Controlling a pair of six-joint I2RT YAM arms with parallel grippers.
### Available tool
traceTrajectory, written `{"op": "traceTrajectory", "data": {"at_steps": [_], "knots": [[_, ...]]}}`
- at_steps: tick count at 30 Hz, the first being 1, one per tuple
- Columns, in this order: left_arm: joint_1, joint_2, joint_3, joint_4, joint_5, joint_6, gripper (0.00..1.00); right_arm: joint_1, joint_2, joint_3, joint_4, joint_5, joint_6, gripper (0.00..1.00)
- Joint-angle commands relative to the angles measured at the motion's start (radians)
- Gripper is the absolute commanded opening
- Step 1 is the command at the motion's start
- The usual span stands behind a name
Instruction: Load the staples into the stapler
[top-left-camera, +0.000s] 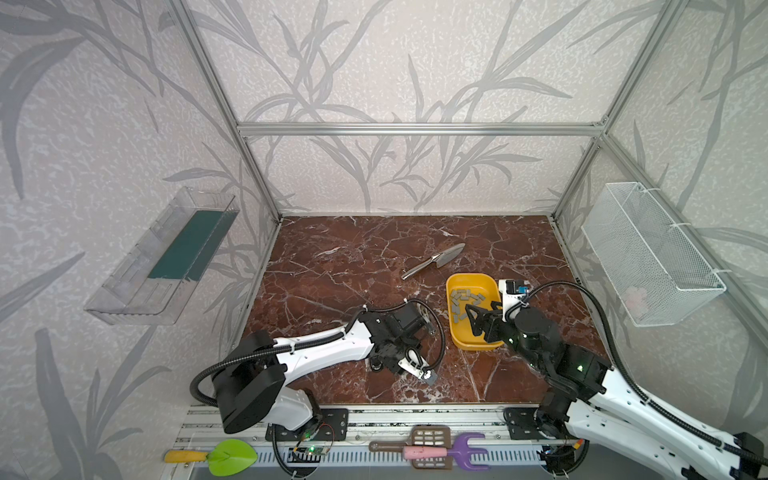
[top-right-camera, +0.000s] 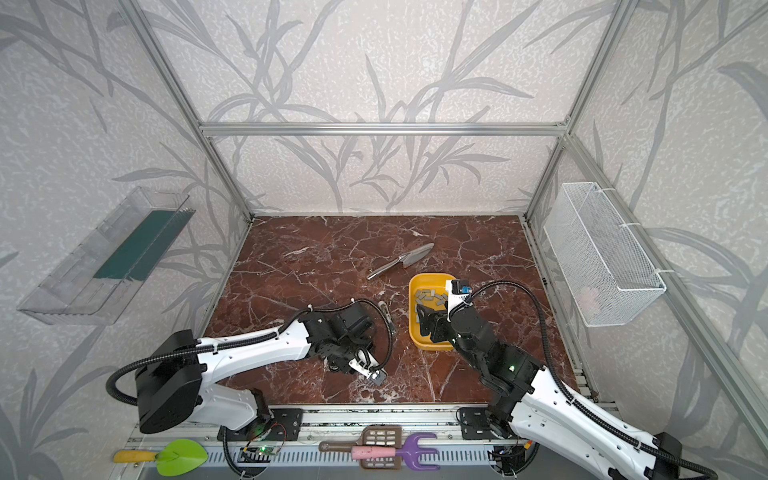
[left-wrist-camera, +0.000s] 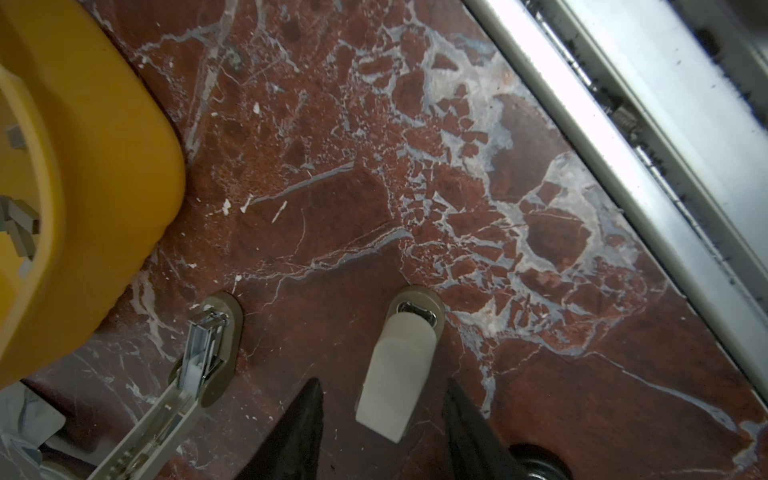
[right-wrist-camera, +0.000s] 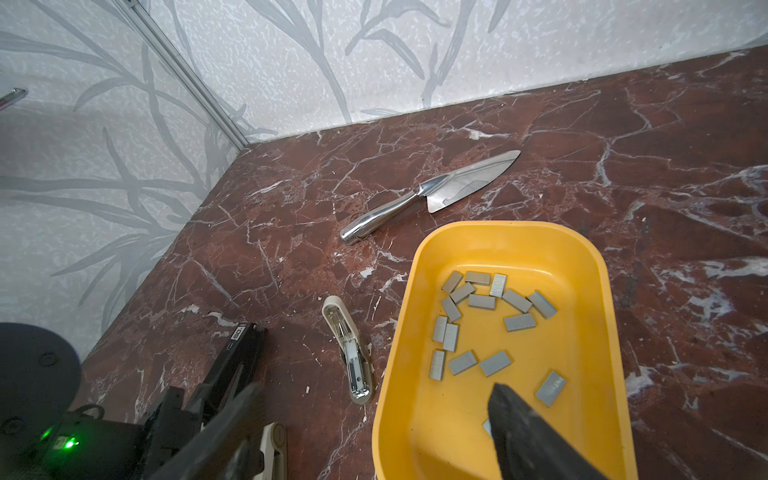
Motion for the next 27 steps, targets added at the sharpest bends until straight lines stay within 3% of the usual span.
{"op": "traceTrajectory", "data": {"at_steps": [1,5,15,23,27], "knots": [[-0.003,0.041,0.014,-0.016,-0.005,0.035,0.48,-0.003,0.001,0.003,0.024,-0.016,-0.008,0.85],[-0.005,0.083,0.049,-0.057,0.008,0.021,0.47,-0.004,0.008,0.015,0.010,-0.015,-0.016,0.85],[-0.010,0.133,0.109,-0.087,0.024,-0.004,0.30,-0.003,0.019,0.018,0.011,-0.017,-0.017,0.85],[-0.013,0.156,0.122,-0.089,0.037,-0.027,0.37,-0.005,0.023,0.015,0.016,-0.024,-0.016,0.85],[-0.016,0.179,0.135,-0.105,0.024,-0.023,0.27,-0.004,0.021,0.017,0.014,-0.028,-0.016,0.85]]}}
